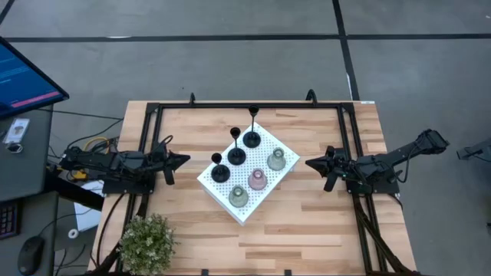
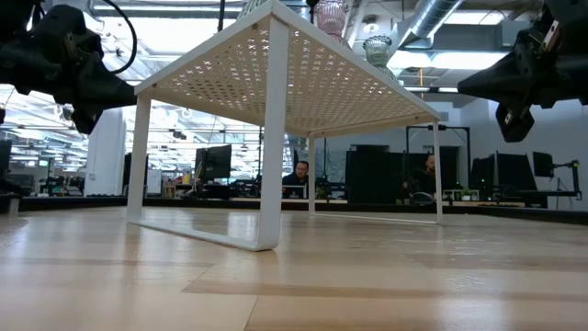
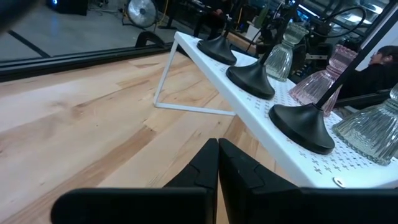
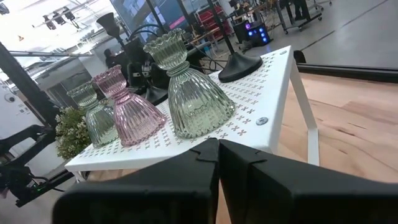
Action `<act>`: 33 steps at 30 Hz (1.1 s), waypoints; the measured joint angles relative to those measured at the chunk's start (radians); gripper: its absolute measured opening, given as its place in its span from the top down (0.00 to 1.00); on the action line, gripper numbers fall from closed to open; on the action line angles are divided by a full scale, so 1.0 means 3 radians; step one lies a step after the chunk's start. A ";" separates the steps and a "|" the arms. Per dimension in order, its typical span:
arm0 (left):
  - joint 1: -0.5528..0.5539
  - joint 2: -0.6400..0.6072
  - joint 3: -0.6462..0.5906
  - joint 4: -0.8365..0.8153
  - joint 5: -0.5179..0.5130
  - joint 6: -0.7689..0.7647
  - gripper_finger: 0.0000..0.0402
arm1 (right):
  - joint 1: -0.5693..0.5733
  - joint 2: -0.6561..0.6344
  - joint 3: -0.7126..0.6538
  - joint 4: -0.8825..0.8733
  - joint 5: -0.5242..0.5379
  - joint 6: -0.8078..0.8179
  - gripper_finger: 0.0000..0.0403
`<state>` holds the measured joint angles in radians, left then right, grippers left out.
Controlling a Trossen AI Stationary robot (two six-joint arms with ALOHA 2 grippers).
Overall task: Pick & Place candle stick holders
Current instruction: Return to Home Position
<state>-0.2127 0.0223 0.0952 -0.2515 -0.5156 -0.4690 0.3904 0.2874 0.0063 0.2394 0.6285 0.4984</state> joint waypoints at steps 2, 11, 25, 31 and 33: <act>0.0000 0.0000 0.0000 0.0011 0.0000 0.0000 0.98 | 0.0000 0.0000 -0.0001 0.0001 0.0000 0.0000 1.00; 0.0000 0.0000 0.0000 0.0025 0.0000 0.0000 0.97 | 0.0000 0.0000 -0.0003 0.0000 0.0000 0.0000 1.00; 0.0000 0.0000 0.0000 0.0047 0.0000 0.0000 0.97 | 0.0000 0.0000 -0.0004 0.0001 0.0000 -0.0001 1.00; 0.0000 0.0000 0.0000 0.0054 0.0000 0.0000 0.97 | 0.0000 0.0000 -0.0004 0.0000 0.0000 -0.0001 1.00; 0.0000 0.0000 0.0000 0.0063 0.0000 0.0000 0.98 | 0.0000 0.0000 -0.0004 0.0001 0.0000 -0.0001 1.00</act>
<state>-0.2127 0.0223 0.0952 -0.2328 -0.5156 -0.4690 0.3904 0.2874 0.0051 0.2396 0.6285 0.4980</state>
